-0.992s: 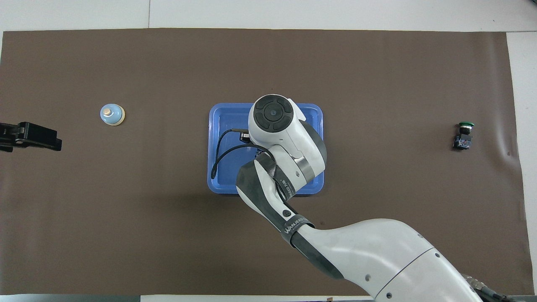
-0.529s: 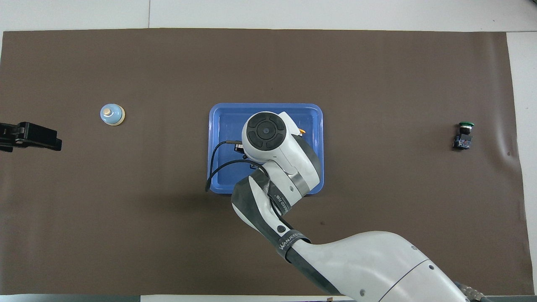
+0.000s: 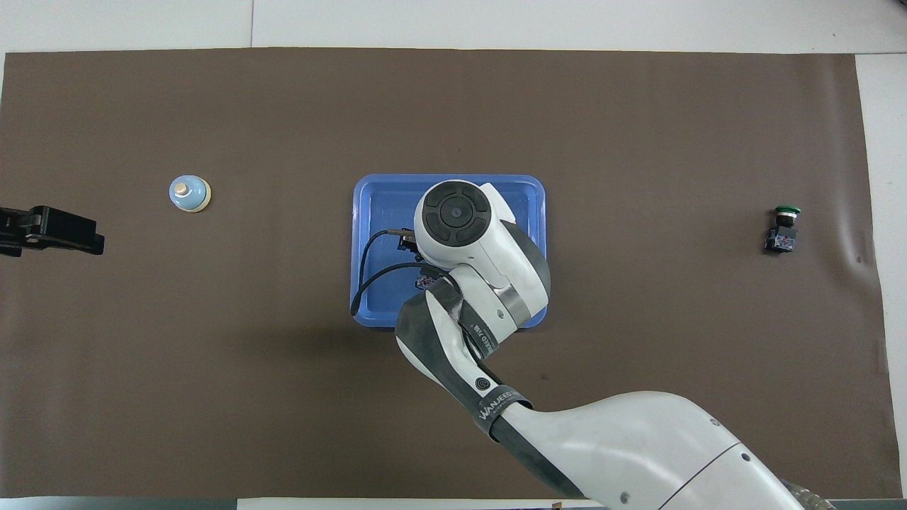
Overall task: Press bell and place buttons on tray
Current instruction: 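Lower the red button into the tray and open the right gripper, then reach the right gripper to the green-top button and grasp it, then carry the green button with the right gripper into the tray, then release the green button and return the right gripper to rest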
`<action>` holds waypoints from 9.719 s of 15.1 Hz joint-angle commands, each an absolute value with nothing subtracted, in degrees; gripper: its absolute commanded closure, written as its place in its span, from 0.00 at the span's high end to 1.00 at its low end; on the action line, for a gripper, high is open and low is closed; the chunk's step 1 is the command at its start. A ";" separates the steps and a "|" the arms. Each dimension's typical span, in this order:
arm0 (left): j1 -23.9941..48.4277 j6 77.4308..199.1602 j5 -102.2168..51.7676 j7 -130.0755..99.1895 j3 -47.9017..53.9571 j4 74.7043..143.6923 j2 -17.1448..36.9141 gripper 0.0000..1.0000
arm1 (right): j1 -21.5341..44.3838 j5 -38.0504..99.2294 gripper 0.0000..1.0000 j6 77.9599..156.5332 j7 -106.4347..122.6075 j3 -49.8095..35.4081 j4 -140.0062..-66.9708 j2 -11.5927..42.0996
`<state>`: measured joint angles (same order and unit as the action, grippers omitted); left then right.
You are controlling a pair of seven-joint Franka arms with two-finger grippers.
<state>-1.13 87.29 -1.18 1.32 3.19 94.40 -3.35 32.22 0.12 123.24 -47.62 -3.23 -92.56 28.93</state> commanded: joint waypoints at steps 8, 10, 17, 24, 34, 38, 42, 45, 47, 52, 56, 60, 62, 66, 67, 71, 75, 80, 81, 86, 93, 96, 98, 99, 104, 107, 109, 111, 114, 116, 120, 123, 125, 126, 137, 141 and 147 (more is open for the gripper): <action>-1.23 86.92 -1.76 0.79 3.08 95.10 -4.31 1.00 | 10.13 -0.61 1.00 108.90 -31.94 -2.81 -90.53 16.97; -1.23 86.92 -1.76 0.79 3.08 95.10 -4.31 1.00 | 5.47 -2.36 1.00 108.72 -26.57 -2.81 -90.70 16.96; -1.23 86.92 -1.76 0.79 3.08 95.10 -4.31 1.00 | -8.86 -4.31 1.00 113.01 -5.74 -2.72 -97.71 14.95; -1.23 86.92 -1.76 0.79 3.08 95.10 -4.31 1.00 | -16.17 -4.57 1.00 131.29 1.05 -2.81 -109.07 16.95; -1.32 86.92 -1.76 0.79 3.08 95.10 -4.31 1.00 | -18.54 -3.87 1.00 140.89 2.02 -2.99 -115.05 20.13; -1.23 86.92 -1.76 0.79 3.08 95.10 -4.31 1.00 | -18.54 -3.78 0.97 138.09 2.02 -2.99 -115.14 19.78; -1.23 86.92 -1.76 0.79 3.08 95.10 -4.31 1.00 | -18.63 -3.78 0.89 136.32 2.37 -2.90 -115.14 19.34; -1.23 86.92 -1.76 0.79 3.08 95.10 -4.31 1.00 | -18.63 -3.78 0.49 135.79 3.51 -2.90 -114.96 19.42; -1.23 86.92 -1.76 0.79 3.08 95.10 -4.31 1.00 | -18.63 -3.78 0.08 135.62 4.39 -2.99 -114.96 19.34; -1.23 86.92 -1.76 0.79 3.08 95.10 -4.31 1.00 | -17.76 -3.87 0.00 132.90 4.48 -3.08 -112.16 19.42; -1.23 86.92 -1.76 0.79 3.08 95.10 -4.31 1.00 | -13.46 -3.34 0.00 122.11 2.21 -3.60 -101.99 20.04; -1.23 86.92 -1.76 0.79 3.08 95.10 -4.31 1.00 | -4.16 -3.16 0.00 110.85 -11.04 -3.60 -89.06 23.63; -1.23 86.92 -1.76 0.79 3.08 95.10 -4.31 1.00 | 2.34 -1.42 0.00 106.02 -19.82 -3.52 -82.74 25.92; -1.23 86.92 -1.76 0.79 3.08 95.10 -4.31 1.00 | 14.74 0.08 0.00 105.73 -37.57 -3.60 -77.18 28.38; -1.32 86.92 -1.76 0.79 3.08 95.10 -4.31 1.00 | 18.59 1.83 0.00 106.08 -42.58 -3.52 -75.17 29.52; -1.23 86.92 -1.76 0.79 3.08 95.10 -4.31 1.00 | 27.58 2.46 0.00 108.10 -49.12 -3.52 -72.69 32.34; -1.23 86.92 -1.76 0.79 3.08 95.10 -4.31 1.00 | 34.35 2.72 0.00 112.84 -53.35 -3.52 -72.95 35.24; -1.23 86.92 -1.76 0.79 3.08 95.10 -4.31 1.00 | 36.21 3.52 0.00 116.35 -53.88 -3.52 -76.45 34.89; -1.23 86.92 -1.76 0.79 3.08 95.10 -4.31 1.00 | 37.17 3.52 0.00 117.67 -54.05 -3.52 -77.68 34.89; -1.23 86.92 -1.76 0.79 3.08 95.10 -4.31 1.00 | 38.06 3.08 0.00 123.31 -54.40 -3.52 -83.58 34.89; -1.23 86.92 -1.76 0.79 3.08 95.10 -4.31 1.00 | 40.69 3.16 0.00 127.79 -54.67 -3.52 -87.19 34.89; -1.23 86.92 -1.76 0.79 3.08 95.10 -4.31 1.00 | 41.22 3.08 0.00 129.72 -55.37 -3.51 -87.97 35.24; -1.23 86.92 -1.76 0.79 3.08 95.10 -4.31 1.00 | 41.39 3.08 0.69 130.61 -56.07 -3.43 -88.51 35.24; -1.23 86.92 -1.76 0.79 3.08 95.10 -4.31 1.00 | 41.48 2.99 1.00 130.34 -56.16 -3.43 -88.51 35.24; -1.23 86.92 -1.76 0.79 3.08 95.10 -4.31 1.00 | 41.22 2.99 1.00 126.93 -58.45 -3.17 -86.84 34.81; -1.23 86.92 -1.76 0.79 3.08 95.10 -4.31 1.00 | 39.64 3.34 1.00 119.73 -58.36 -1.59 -82.98 33.49; -1.23 86.92 -1.76 0.79 2.99 95.10 -4.31 1.00 | 37.37 2.81 1.00 114.29 -57.57 -0.79 -80.87 31.74; -1.23 86.92 -1.76 0.79 3.08 95.10 -4.31 1.00 | 34.38 2.81 1.00 112.24 -57.22 -0.70 -80.16 30.33; -1.23 86.92 -1.76 0.79 3.08 95.10 -4.31 1.00 | 28.50 2.81 1.00 107.95 -51.71 -0.70 -80.33 27.26; -1.23 86.92 -1.76 0.79 3.08 95.10 -4.31 1.00 | 23.84 2.81 1.00 106.09 -46.52 -0.70 -80.68 25.15; -1.23 86.92 -1.76 0.79 3.08 95.10 -4.31 1.00 | 14.79 2.73 1.00 102.14 -30.02 -0.70 -80.77 22.59; -1.23 86.92 -1.76 0.79 3.08 95.10 -4.31 1.00 | 10.39 1.68 1.00 100.29 -21.21 -0.53 -80.68 21.62; -1.23 86.92 -1.76 0.79 3.08 95.10 -4.31 1.00 | 7.84 -0.34 1.00 99.41 -15.67 -0.53 -80.77 20.48; -1.23 86.92 -1.76 0.79 3.08 95.10 -4.31 1.00 | 6.78 -0.61 1.00 98.71 -13.03 -0.44 -80.68 19.96; -1.23 86.92 -1.76 0.79 2.99 95.10 -4.31 1.00 | -0.88 -0.53 1.00 88.95 -2.81 -0.35 -92.61 1.61; -1.23 86.92 -1.76 0.79 3.08 95.10 -4.31 1.00 | -3.34 -0.79 1.00 86.67 -0.54 -1.23 -95.89 -3.34; -1.23 86.92 -1.76 0.79 3.08 95.10 -4.31 1.00 | -4.22 -0.79 1.00 88.59 2.55 -0.70 -94.39 -1.59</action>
<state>-1.13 87.29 -1.18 1.28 3.19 94.40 -3.35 -3.05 -0.06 87.61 1.00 0.00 -94.22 -2.07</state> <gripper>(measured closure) 0.000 0.000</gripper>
